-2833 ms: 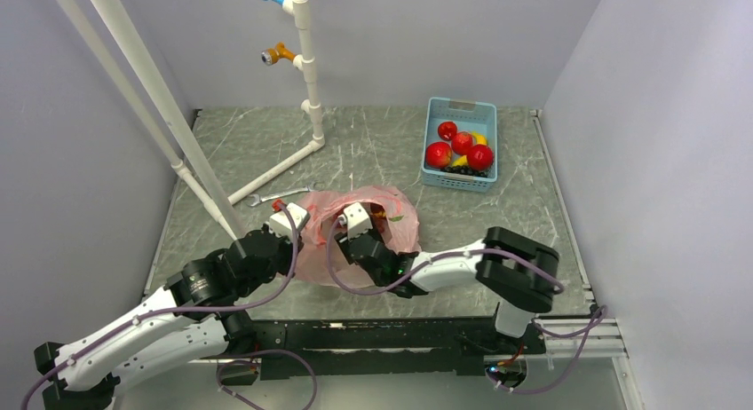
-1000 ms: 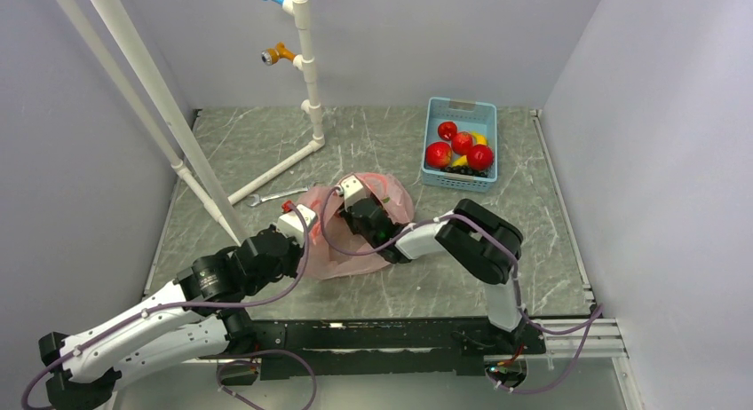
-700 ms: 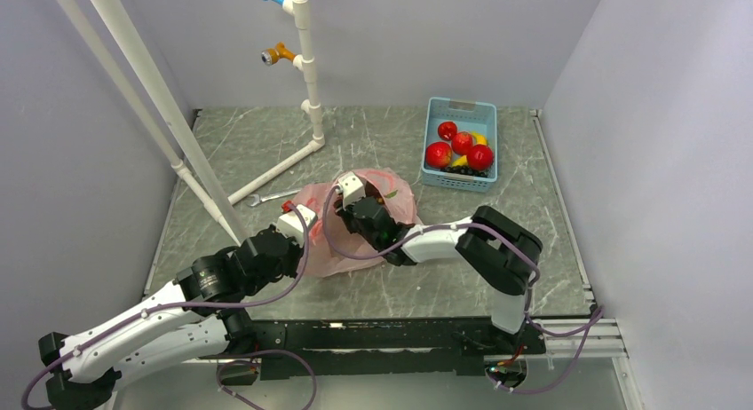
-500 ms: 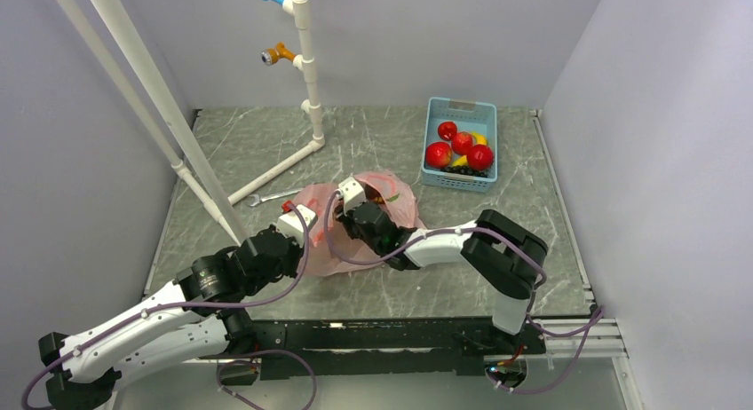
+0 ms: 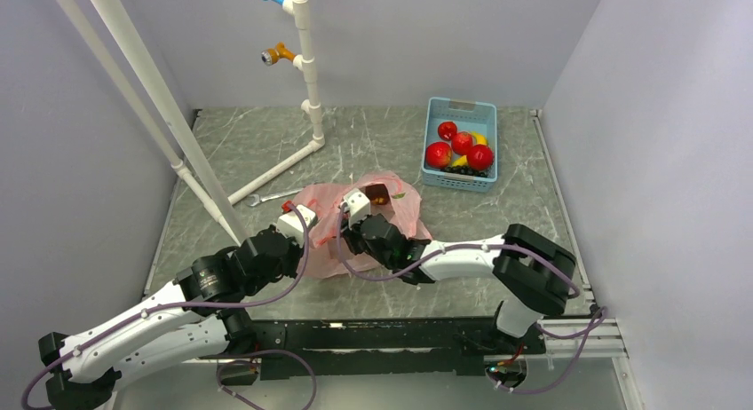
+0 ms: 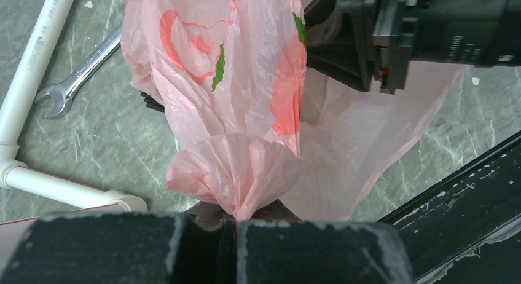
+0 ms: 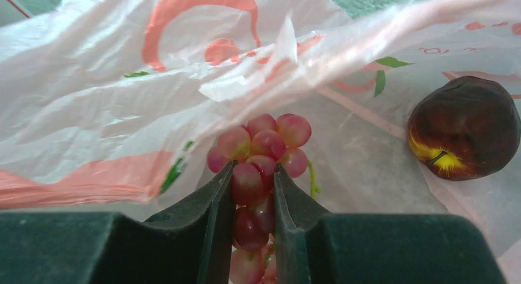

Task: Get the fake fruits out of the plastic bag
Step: Take out the fake fruit from the plastic bag.

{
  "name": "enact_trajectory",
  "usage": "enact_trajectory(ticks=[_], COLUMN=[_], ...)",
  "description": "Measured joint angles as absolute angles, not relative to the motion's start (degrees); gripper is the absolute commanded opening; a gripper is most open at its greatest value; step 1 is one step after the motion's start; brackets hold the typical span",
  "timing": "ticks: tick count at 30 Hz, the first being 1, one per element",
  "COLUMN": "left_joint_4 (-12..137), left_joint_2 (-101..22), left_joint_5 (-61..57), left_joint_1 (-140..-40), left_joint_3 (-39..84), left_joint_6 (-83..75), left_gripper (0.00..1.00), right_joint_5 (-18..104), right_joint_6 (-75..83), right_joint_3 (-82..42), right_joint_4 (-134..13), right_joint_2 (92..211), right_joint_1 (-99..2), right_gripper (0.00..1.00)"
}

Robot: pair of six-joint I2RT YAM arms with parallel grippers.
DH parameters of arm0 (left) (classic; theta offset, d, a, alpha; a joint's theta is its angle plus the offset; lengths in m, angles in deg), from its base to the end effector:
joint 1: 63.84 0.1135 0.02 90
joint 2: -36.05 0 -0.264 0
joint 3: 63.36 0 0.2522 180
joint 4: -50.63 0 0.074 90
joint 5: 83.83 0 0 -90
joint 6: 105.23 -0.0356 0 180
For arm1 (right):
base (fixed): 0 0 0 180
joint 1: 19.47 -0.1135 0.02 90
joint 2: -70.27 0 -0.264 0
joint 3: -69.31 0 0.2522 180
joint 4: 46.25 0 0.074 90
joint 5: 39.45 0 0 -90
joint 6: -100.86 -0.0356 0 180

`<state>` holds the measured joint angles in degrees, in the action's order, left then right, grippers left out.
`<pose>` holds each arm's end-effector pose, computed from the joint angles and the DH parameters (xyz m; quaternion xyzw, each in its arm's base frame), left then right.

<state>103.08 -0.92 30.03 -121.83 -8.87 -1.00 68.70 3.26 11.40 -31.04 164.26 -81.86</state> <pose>0.0848 -0.1085 0.2872 0.2346 0.8407 -0.1185 0.4734 0.1688 0.2988 0.1899 -0.2947 0.7632 0.2149 0.5334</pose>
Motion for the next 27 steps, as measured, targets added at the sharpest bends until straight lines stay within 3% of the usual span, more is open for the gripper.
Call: enact_trajectory(ticks=[27], left_joint_4=[103.2], left_joint_2=[-0.6], left_joint_5=[30.1], left_joint_1=[-121.9], left_joint_3=[-8.9], left_joint_6=[-1.0], left_gripper=[0.0], right_joint_5=[63.7], right_joint_6=[0.3], right_joint_3=[15.1], right_joint_4=[-42.0], right_joint_2=[141.8], right_joint_1=[-83.4], right_gripper=[0.0])
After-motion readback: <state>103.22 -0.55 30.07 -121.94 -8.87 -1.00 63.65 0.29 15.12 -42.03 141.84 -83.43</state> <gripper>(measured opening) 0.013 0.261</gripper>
